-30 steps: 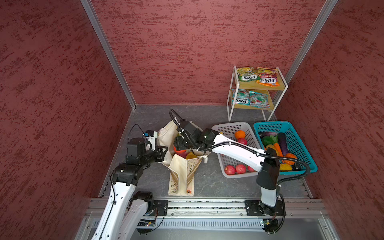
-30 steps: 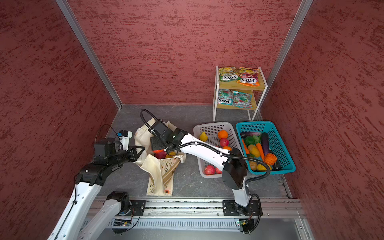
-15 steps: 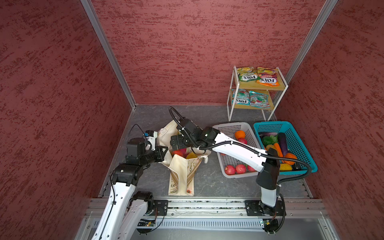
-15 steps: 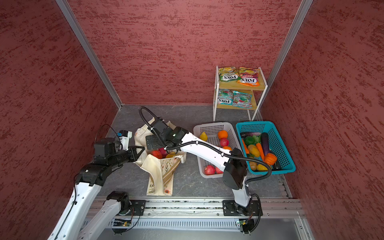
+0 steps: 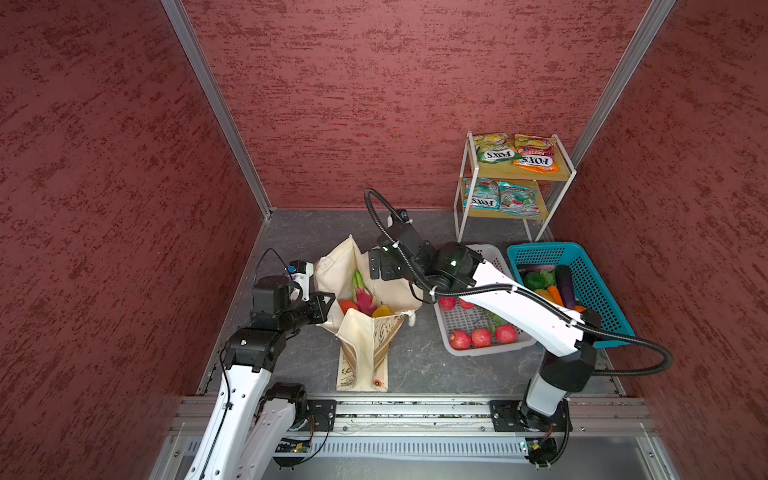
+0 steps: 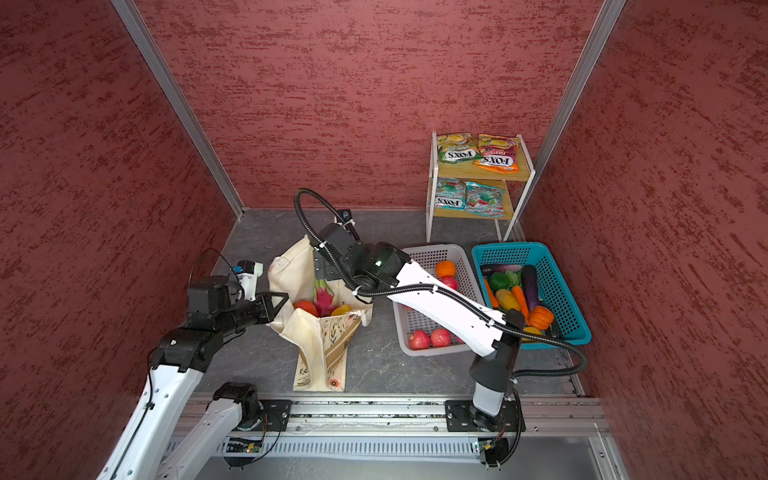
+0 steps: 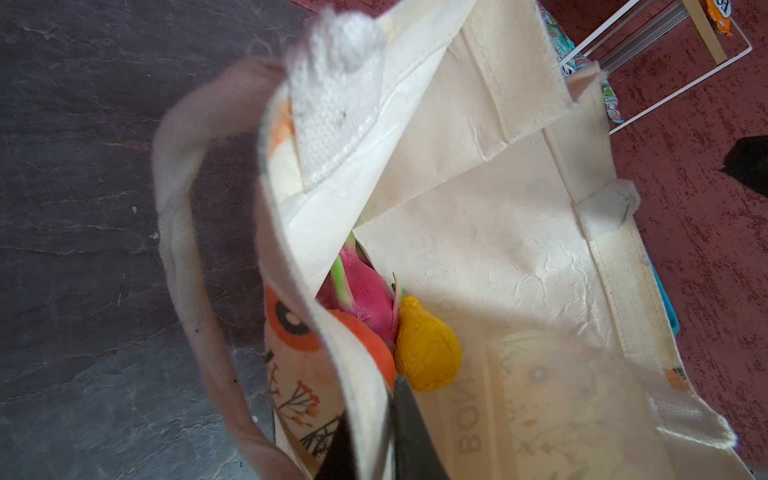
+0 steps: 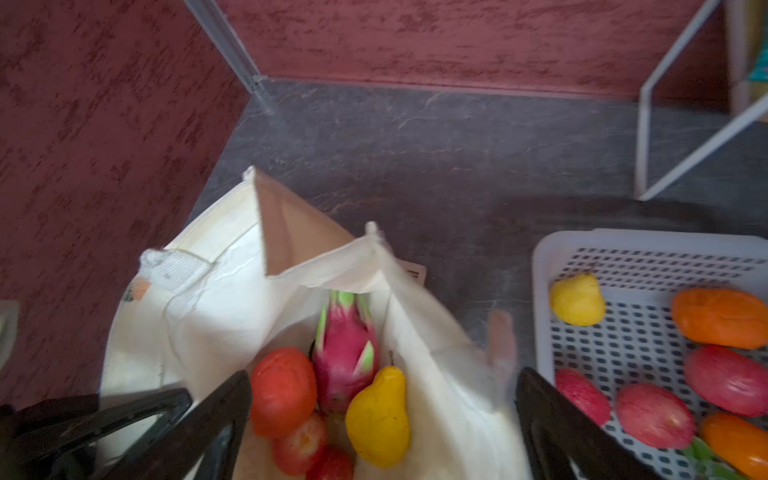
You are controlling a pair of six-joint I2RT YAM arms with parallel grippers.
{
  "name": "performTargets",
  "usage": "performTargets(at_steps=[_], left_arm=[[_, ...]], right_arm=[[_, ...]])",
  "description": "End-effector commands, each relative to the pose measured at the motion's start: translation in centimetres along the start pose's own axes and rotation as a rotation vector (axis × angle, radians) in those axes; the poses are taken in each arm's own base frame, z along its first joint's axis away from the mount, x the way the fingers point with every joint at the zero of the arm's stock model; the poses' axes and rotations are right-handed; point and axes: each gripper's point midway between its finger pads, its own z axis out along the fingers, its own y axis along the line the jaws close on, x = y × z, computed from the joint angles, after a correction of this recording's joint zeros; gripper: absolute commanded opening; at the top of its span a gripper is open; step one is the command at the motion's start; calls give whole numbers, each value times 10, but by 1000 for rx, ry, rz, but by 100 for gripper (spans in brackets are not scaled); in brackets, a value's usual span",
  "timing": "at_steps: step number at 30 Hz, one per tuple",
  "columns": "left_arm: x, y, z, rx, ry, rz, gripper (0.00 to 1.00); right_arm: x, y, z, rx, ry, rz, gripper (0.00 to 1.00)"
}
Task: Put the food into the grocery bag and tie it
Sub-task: 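Withdraw the right gripper from the bag back over the teal basket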
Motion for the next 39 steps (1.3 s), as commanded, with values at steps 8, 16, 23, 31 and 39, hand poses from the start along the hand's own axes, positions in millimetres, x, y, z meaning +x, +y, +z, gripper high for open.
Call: performTargets(at_steps=[8,16,23,31,39], left_arm=[[2,4,5,-8,14,-7,14],[0,1,1,1,-6,3,14],[1,1,1,6,2,4,15],[0,0,-3,5,-19,12,15],[0,-1,-3,4,-18,13,15]], right_arm=[[-1,-188,-27,360,-61,224,99],[3,-331,-74,735,-29,276,91],[28,-416,-52,827,137,321,90],[69,-495,-9,990,409,283,91],[72,-538,11,1096,466,251,86]])
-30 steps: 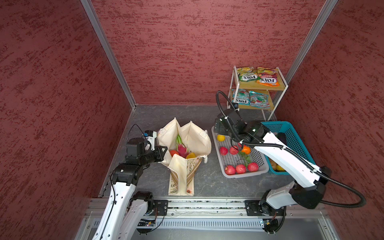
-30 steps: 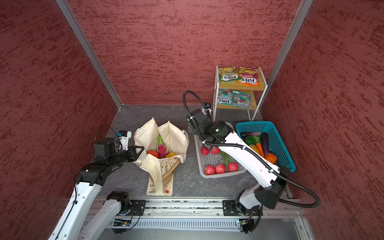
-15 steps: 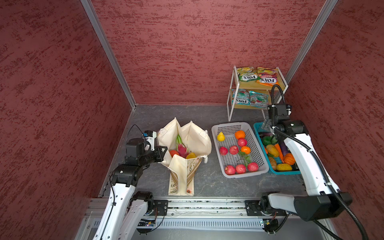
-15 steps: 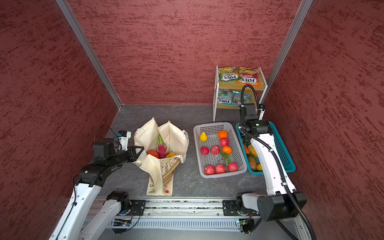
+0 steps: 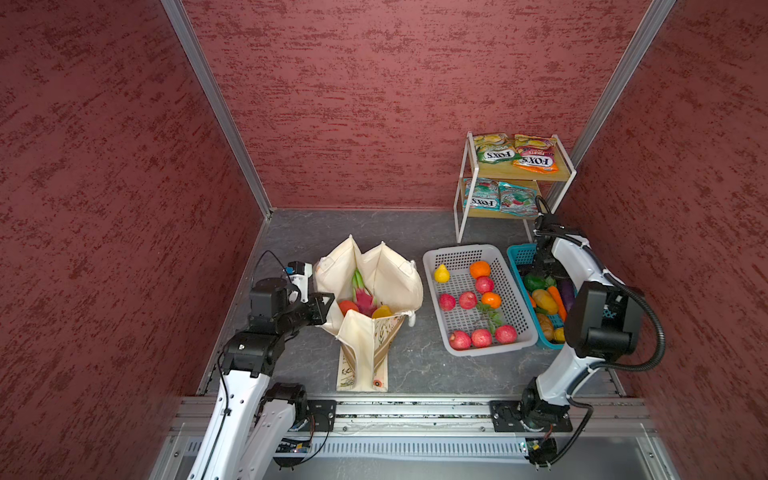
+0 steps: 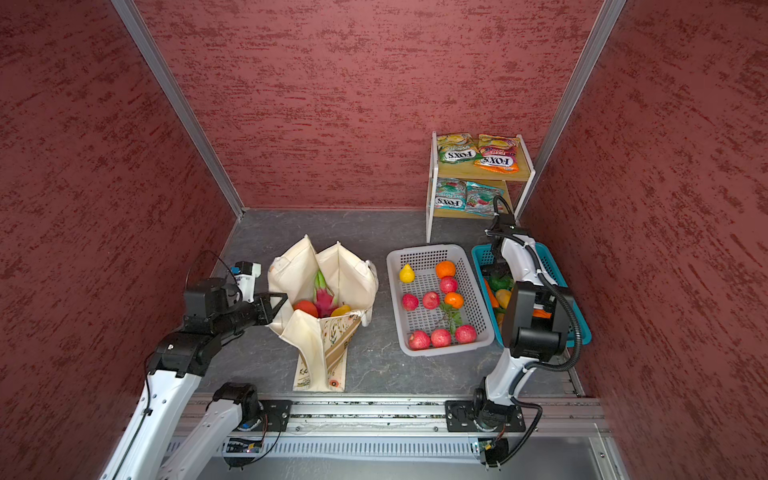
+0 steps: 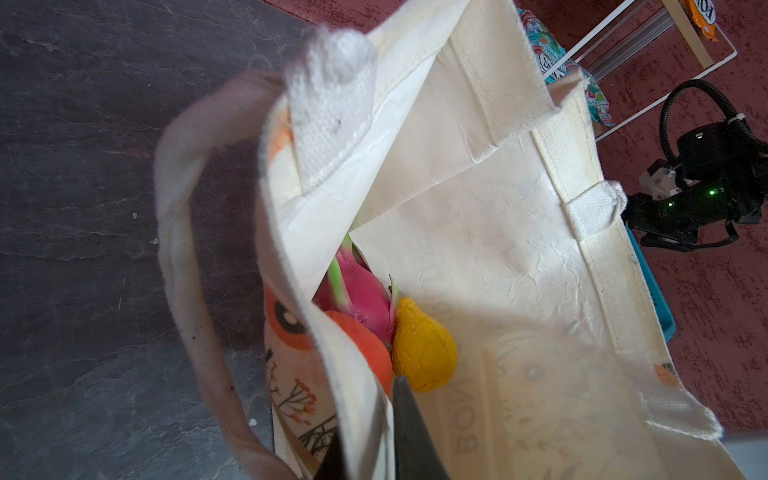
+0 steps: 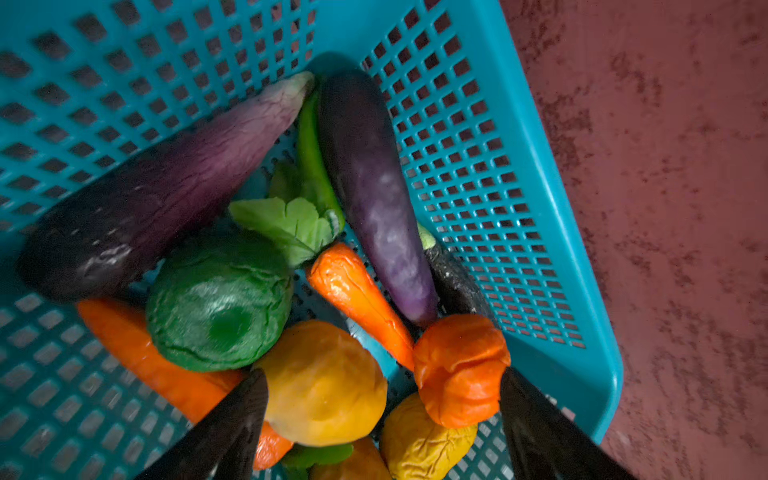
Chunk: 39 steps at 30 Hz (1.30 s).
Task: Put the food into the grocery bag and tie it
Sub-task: 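Withdraw the right gripper from the bag back over the teal basket, then lower the right gripper onto the purple eggplant and grasp it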
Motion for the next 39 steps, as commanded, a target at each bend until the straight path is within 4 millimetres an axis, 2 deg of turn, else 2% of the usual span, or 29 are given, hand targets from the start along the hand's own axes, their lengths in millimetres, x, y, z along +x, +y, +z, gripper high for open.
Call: performTargets(at_steps=[1,6,11,16,19,23,32,39], left_arm=[[1,2,0,-4,-6,7,15],[2,0,0,1,-5,11,15],[2,-2,-1,3,-7,19,15],[3,-4,-2,9,-6,26,15],[3,-5,-3,10,-9,29,15],[3,-7,-4,15,-13,34,15],[3,-9,-6,23,-21,42,15],[3,-9,-6,23,-20,41,15]], right_arm=[[-30,-15,-1,69,-80,14,85],[-43,-22,22,86,-65,43,82],[-61,-27,32,89,-93,68,80],[-72,-18,44,27,-114,88,78],[-69,-12,57,0,-92,87,78],[-53,0,74,-48,-25,50,78],[-37,-15,97,1,47,35,77],[-27,-5,116,-25,96,9,76]])
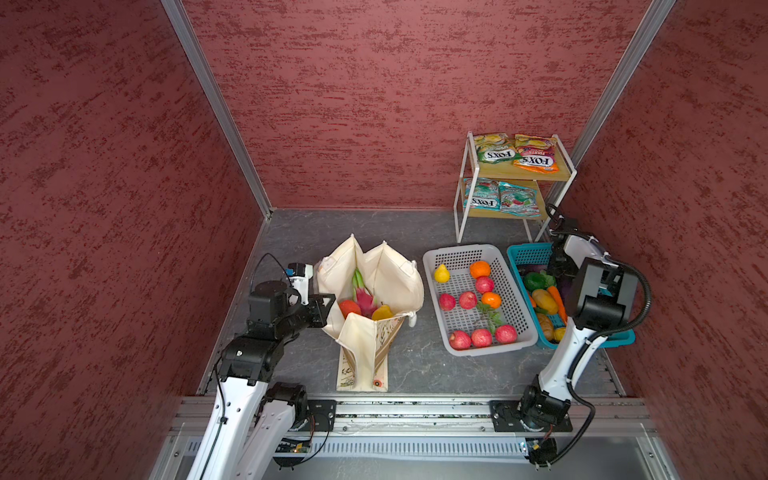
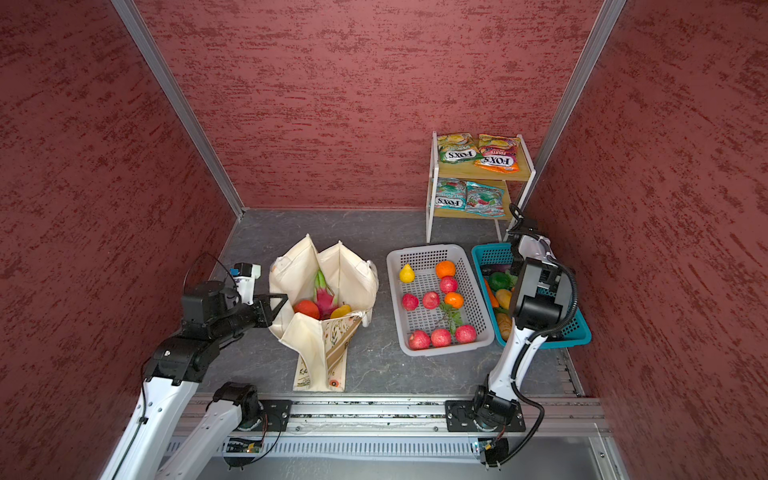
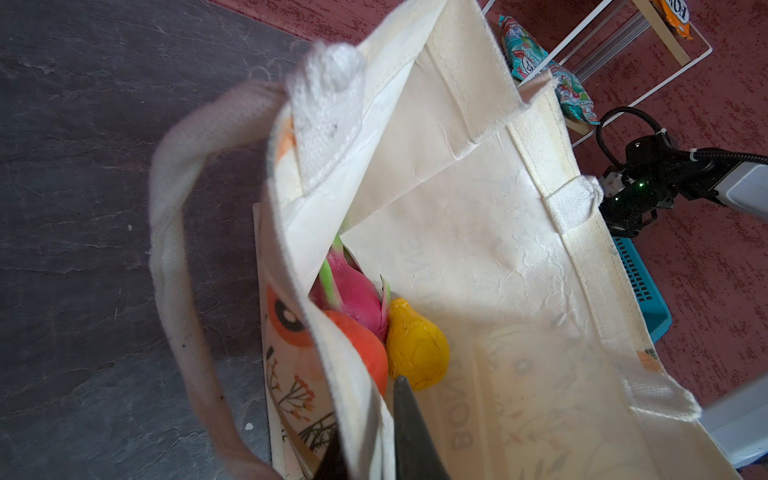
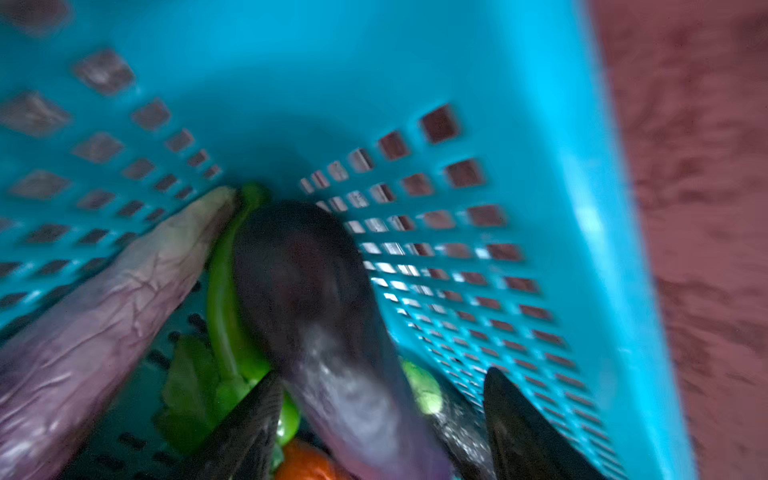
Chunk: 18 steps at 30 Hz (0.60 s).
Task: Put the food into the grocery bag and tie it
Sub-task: 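Lower the right gripper onto the purple eggplant and grasp it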
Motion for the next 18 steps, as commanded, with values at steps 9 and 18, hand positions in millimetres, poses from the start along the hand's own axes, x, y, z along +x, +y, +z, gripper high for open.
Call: performTargets(at_steps=[9,18], left_arm=[[2,0,0,1,-1,7,15],[1,0,-1,-1,-7,8,15]], right_arm=[[17,13,31,-45,82,-24,78],[25,22,38,-111,127,-11,58]])
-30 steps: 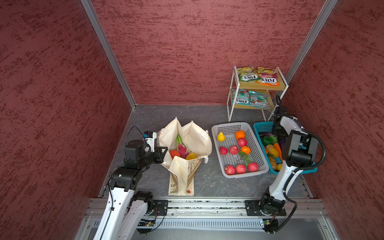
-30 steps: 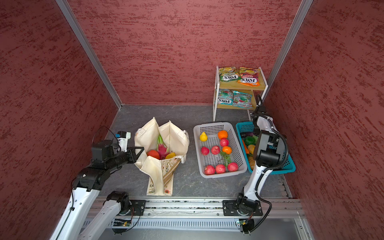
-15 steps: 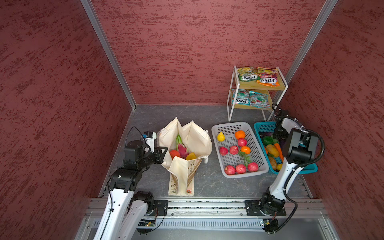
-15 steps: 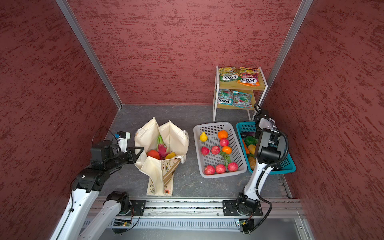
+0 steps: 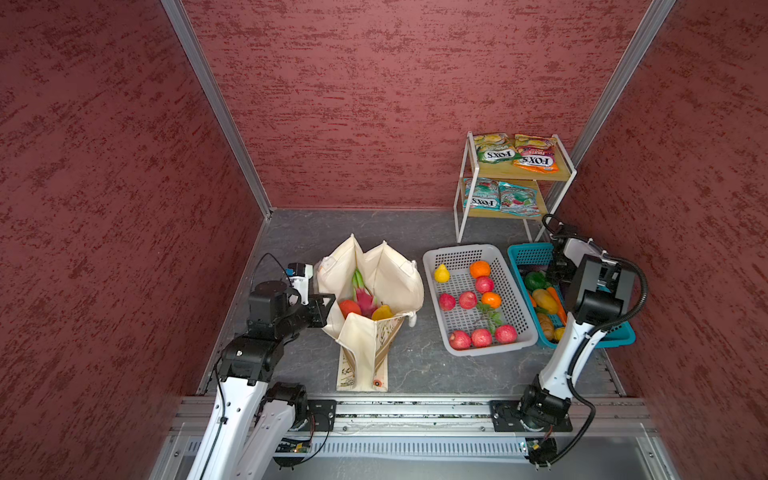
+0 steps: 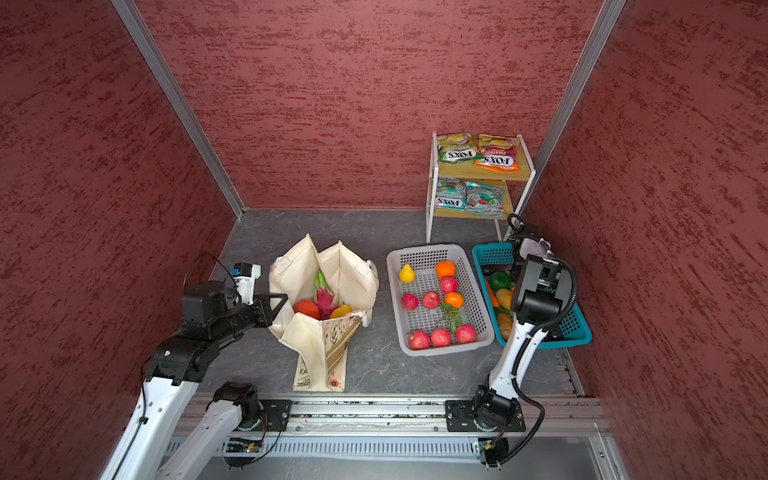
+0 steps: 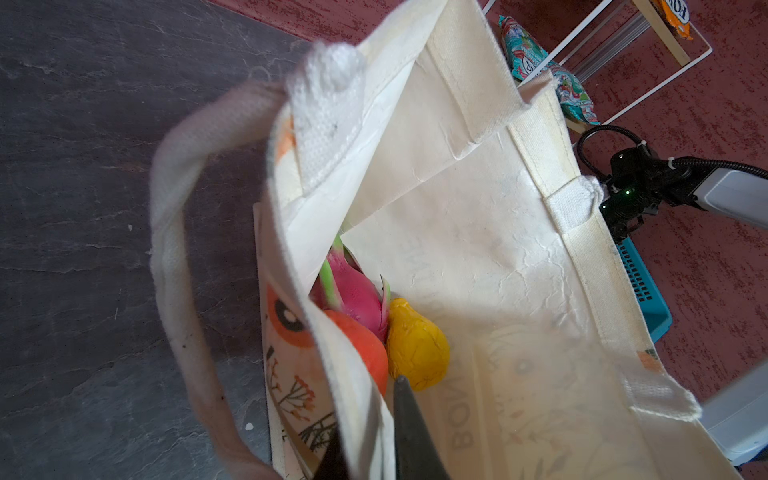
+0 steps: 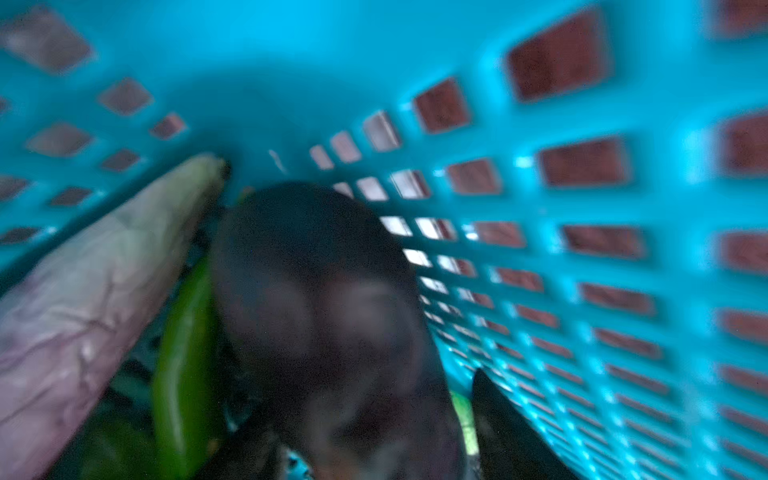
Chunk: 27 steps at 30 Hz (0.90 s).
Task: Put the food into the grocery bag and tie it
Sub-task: 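Lower the right gripper onto the purple eggplant and grasp it, then lift the purple eggplant with the right gripper and carry it over the bag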
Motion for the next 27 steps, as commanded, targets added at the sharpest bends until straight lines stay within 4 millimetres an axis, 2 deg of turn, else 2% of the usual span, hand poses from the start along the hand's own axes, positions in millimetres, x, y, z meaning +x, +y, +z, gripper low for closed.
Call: performTargets(at_steps=[1,7,9,13,16,21,27], left_arm=[[1,1,-1,-1,-7,7,15],[1,0,-1,-1,-8,8,15],[1,1,-1,-2,-10,6,15],[0,0,-2,-1,-12,7,15],[1,0,-1,0,-10,6,15],[1,0,-1,2,-7,6,15],[2,0,0,4,-4,5,15]], right_arm=[[10,10,15,-50,53,-3,57],[7,5,12,-40,43,13,42],[4,3,8,-40,29,23,36],[-9,-3,-10,-52,-27,79,30],[-23,-10,-35,-80,-105,159,26],[-42,-26,-89,-137,-251,263,26],[-50,-50,-152,-174,-383,332,26]])
